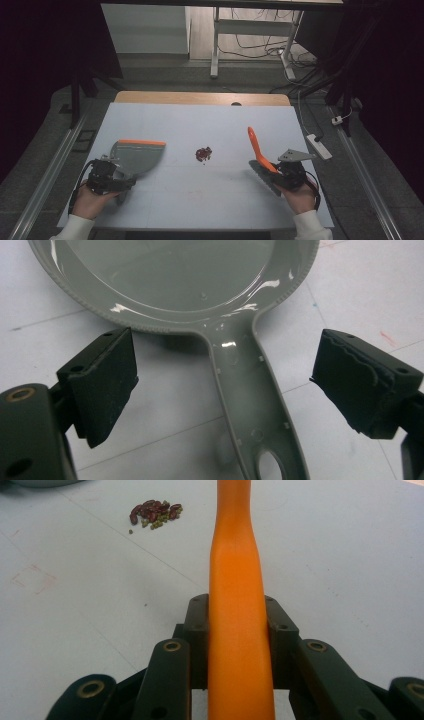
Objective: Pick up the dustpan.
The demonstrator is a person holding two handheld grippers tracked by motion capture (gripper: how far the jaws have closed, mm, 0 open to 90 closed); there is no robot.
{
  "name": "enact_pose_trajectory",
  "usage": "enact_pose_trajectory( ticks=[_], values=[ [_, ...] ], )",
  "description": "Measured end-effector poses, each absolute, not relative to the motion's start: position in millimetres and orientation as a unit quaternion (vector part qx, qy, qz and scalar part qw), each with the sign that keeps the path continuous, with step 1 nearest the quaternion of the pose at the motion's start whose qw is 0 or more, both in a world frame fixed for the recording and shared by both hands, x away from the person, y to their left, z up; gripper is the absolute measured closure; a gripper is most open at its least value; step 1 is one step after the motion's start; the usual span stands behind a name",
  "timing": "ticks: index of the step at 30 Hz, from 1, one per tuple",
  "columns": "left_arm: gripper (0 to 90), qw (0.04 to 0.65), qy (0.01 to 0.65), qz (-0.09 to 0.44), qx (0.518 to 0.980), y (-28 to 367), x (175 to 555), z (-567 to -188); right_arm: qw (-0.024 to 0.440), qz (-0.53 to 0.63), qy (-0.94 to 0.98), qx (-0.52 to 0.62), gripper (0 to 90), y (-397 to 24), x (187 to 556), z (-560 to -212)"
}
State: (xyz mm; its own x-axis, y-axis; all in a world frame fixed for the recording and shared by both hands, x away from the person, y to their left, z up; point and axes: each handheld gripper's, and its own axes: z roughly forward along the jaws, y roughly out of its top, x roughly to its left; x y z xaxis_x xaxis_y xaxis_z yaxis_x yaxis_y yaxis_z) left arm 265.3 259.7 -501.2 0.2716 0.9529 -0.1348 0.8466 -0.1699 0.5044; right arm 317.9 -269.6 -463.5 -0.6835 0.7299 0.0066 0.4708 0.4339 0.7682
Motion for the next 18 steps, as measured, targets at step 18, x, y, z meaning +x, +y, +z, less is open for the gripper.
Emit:
enact_pose_trajectory(
  ticks=[18],
  values=[
    [28.6,0.258,0.624,0.071,0.735,258.1,280.0,-522.6,0.170,0.393,0.827,0.365,70.3,-272.7,317.0,-461.0]
  ],
)
